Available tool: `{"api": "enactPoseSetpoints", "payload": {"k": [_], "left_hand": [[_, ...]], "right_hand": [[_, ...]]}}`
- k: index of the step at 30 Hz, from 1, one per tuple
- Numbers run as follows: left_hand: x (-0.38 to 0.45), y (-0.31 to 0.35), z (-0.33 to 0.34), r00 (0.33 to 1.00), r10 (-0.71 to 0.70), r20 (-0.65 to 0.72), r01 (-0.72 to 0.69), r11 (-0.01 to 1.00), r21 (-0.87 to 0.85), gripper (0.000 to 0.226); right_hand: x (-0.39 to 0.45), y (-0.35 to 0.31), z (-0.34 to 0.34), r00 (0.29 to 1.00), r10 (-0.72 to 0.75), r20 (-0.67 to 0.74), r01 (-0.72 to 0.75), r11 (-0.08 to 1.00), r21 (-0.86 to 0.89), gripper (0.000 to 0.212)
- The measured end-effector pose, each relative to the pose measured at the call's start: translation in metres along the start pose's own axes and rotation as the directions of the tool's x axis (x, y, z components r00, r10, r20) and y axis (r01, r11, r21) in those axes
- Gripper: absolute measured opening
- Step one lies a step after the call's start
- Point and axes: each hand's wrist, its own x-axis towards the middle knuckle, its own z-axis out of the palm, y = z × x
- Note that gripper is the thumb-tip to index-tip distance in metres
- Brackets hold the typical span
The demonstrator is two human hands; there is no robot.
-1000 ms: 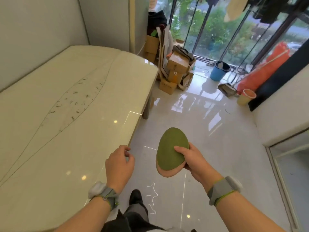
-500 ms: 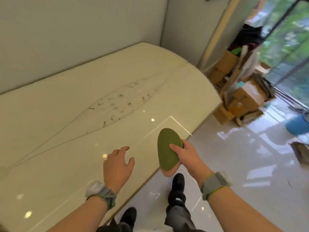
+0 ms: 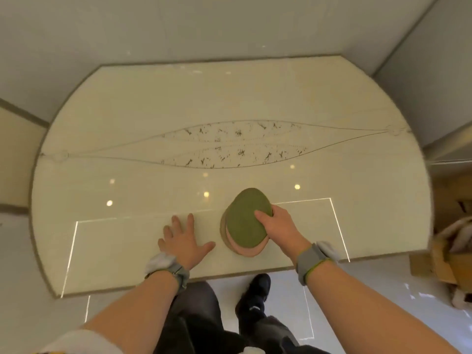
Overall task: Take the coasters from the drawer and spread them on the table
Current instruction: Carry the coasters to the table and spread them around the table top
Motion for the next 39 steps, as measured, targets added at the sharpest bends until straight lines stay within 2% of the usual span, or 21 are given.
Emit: {"api": "enactPoseSetpoints", "payload": {"k": [4,7,11,13,16,19,23,25,28,33,39], "left_hand": [[0.002,0.014,0.013,0.999,-0.047,-0.026,0.048,0.997,0.053,0.122],[0.004,0.016,0.025,0.995,-0.067,-0.069,0.071,0.996,0.052,0.122],[0.008,0.017,0.027,0.994,-0.060,-0.096,0.066,0.996,0.060,0.121],[0.008,0.015,0.028,0.994,-0.058,-0.093,0.064,0.996,0.064,0.121],[0.007,0.016,0.027,0.993,-0.066,-0.094,0.072,0.996,0.052,0.120],[0.004,0.028,0.020,0.991,-0.068,-0.114,0.068,0.998,-0.003,0.099],[0.000,0.058,0.015,0.958,0.077,-0.276,-0.112,0.987,-0.113,0.063],[0.002,0.072,0.017,0.927,0.182,-0.328,-0.219,0.972,-0.081,0.054],[0.006,0.083,0.020,0.909,0.258,-0.327,-0.269,0.963,0.012,0.058],[0.009,0.088,0.026,0.895,0.291,-0.337,-0.269,0.957,0.112,0.062],[0.007,0.090,0.025,0.896,0.299,-0.327,-0.294,0.954,0.064,0.061]], "right_hand": [[0.016,0.030,-0.024,0.998,0.048,0.027,-0.044,0.989,-0.138,0.033],[0.025,0.051,-0.028,1.000,0.012,0.028,-0.003,0.953,-0.303,0.036],[0.024,0.063,-0.029,0.992,-0.095,-0.086,0.018,0.770,-0.638,0.043],[0.020,0.067,-0.029,0.979,-0.120,-0.166,-0.030,0.717,-0.696,0.045],[0.012,0.069,-0.033,0.969,-0.140,-0.203,-0.044,0.712,-0.701,0.043],[0.007,0.075,-0.040,0.966,-0.151,-0.209,-0.022,0.759,-0.651,0.039],[-0.001,0.079,-0.050,0.965,-0.113,-0.238,-0.042,0.826,-0.563,0.041],[-0.005,0.079,-0.055,0.965,-0.079,-0.251,-0.072,0.839,-0.539,0.042],[-0.009,0.079,-0.060,0.973,-0.023,-0.230,-0.105,0.844,-0.526,0.043],[-0.013,0.082,-0.067,0.974,0.034,-0.225,-0.139,0.872,-0.469,0.039],[-0.014,0.079,-0.062,0.974,0.072,-0.216,-0.163,0.884,-0.438,0.036]]}}
